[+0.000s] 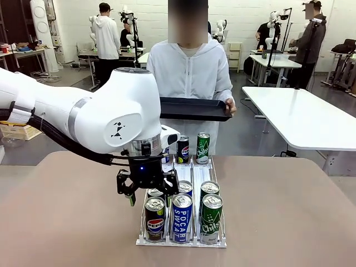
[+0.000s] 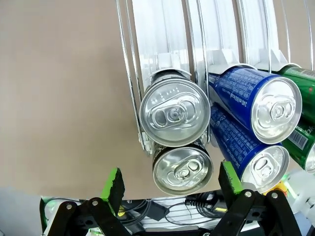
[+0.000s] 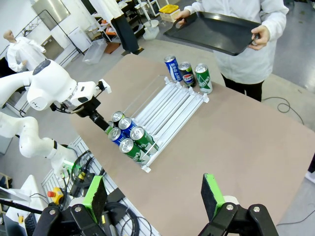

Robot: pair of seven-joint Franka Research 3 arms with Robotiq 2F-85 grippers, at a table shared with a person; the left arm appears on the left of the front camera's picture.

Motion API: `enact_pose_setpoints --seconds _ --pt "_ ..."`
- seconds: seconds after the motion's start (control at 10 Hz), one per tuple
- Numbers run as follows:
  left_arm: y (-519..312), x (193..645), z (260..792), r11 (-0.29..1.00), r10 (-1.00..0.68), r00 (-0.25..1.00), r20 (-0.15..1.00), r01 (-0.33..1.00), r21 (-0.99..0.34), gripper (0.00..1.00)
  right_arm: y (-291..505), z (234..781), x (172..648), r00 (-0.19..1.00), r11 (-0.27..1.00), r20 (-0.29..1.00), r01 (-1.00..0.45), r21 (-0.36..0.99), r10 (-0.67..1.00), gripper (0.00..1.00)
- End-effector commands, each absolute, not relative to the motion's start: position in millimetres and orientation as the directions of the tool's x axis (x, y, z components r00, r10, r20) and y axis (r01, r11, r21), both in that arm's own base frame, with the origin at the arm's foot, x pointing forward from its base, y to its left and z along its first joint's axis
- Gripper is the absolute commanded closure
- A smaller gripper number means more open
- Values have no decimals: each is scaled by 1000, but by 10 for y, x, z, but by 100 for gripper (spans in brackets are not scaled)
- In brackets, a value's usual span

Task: Retrieve and hand over the desired beverage to the person.
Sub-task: Pick up a can of the same type that the person held from the Automatic Can Dispenser.

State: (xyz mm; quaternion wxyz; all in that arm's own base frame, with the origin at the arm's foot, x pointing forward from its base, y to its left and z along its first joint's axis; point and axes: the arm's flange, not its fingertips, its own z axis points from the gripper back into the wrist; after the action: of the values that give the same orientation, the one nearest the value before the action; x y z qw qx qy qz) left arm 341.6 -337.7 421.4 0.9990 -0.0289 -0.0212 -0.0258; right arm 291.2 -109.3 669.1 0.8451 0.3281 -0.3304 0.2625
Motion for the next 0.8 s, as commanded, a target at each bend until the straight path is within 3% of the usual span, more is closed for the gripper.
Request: enact_pose_setpoints --seconds 0.0,0.7 --pt "-3420 3481 4181 998 -53 997 60 56 -43 0 -1090 6695 2924 627 624 747 -679 387 219 0" --pt "-3464 3559 4068 998 -42 999 26 42 -35 0 -1090 6695 2924 627 624 747 -679 387 219 0"
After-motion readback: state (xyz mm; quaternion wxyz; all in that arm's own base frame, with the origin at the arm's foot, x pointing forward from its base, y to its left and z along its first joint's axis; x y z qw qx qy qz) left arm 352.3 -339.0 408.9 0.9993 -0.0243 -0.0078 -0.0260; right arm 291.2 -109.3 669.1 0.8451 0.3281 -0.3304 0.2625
